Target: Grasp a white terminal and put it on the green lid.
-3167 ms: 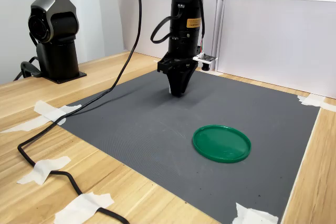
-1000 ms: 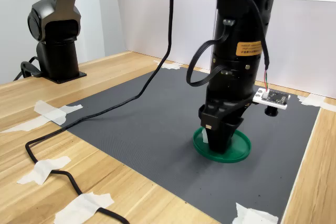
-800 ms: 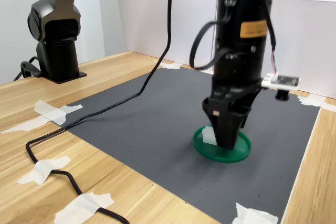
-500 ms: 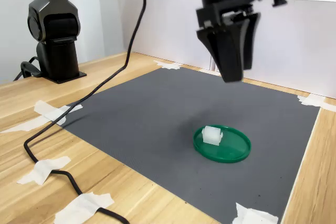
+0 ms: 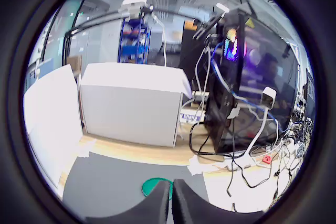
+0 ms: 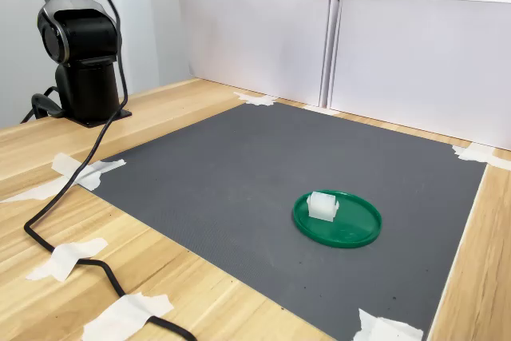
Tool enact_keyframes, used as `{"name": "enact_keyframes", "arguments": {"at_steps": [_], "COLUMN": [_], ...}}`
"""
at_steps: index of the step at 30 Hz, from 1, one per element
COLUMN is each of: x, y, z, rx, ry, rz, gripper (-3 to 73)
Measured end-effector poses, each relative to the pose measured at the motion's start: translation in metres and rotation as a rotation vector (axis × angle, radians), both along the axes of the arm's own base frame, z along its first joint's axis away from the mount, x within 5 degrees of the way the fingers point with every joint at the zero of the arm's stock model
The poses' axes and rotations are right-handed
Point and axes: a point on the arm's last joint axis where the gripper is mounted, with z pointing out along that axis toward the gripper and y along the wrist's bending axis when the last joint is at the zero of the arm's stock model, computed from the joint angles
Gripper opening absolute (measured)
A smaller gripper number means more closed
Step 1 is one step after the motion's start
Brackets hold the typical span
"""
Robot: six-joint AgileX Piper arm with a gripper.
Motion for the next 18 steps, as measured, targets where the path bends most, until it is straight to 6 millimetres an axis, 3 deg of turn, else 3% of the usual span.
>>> {"name": "enact_keyframes", "arguments": {"at_steps": [5, 9, 18], "x": [-0.054, -0.082, -0.088], "y": [0.001, 0.002, 0.002], "z": [-0.032, -0.057, -0.087], "rx": [0.006, -0.004, -0.007], "ry": [-0.092, -0.118, -0.04], "rz": [0.001, 0.003, 0.005], "gripper": [-1.2, -1.2, -1.4]}}
